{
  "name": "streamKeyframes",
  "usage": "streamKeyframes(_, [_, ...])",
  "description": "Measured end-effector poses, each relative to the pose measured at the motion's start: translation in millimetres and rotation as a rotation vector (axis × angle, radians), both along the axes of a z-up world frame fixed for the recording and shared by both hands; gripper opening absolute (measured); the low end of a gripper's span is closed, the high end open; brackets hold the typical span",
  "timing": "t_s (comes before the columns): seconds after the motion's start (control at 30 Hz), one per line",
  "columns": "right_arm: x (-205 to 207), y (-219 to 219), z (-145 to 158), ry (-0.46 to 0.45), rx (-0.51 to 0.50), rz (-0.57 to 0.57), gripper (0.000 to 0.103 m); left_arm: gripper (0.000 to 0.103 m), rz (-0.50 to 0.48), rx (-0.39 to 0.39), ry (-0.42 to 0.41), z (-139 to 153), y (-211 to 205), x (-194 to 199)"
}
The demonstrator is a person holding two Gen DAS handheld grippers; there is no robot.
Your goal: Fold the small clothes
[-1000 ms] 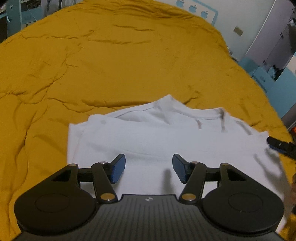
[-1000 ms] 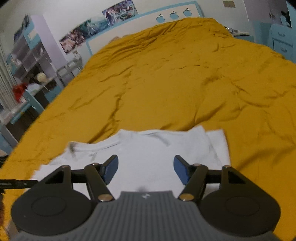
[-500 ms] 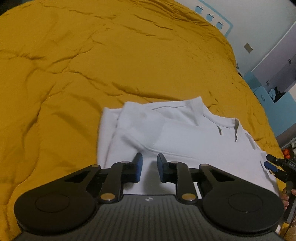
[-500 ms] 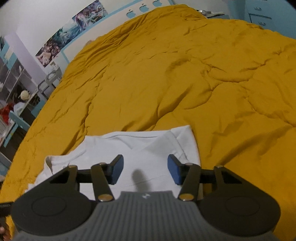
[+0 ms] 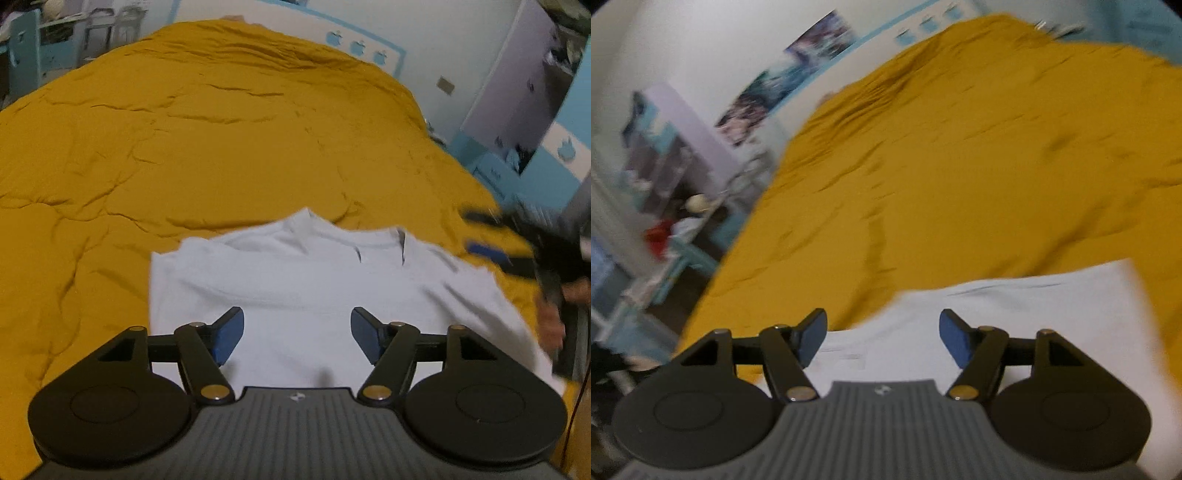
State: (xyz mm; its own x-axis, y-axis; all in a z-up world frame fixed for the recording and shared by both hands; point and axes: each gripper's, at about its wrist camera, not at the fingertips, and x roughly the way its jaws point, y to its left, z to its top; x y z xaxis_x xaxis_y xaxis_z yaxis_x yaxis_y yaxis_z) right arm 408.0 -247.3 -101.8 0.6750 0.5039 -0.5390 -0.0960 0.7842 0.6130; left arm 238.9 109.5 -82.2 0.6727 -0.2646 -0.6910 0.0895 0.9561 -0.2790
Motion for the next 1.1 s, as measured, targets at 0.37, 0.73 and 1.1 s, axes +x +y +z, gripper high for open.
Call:
streamKeyframes(0.37, [61.8,100.8,-58.3,0.117,-0.066,0.047,0.064,0.082,-0.007,0.094,0.105,-52.9,-4.6,17.3])
streamKeyframes(0.73, [50.8,109.0,-73.1,0.134,-0.144,0.043,0.065,0.09,0.002,0.117,0.101,-54.1,-13.1,16.6])
streamKeyframes(1.1, [-55.4,82.9,-52.8,0.157,-0.099,0.062,0.069,0.087,0.033,0.122,0.097,-35.9,-10.7,3.3])
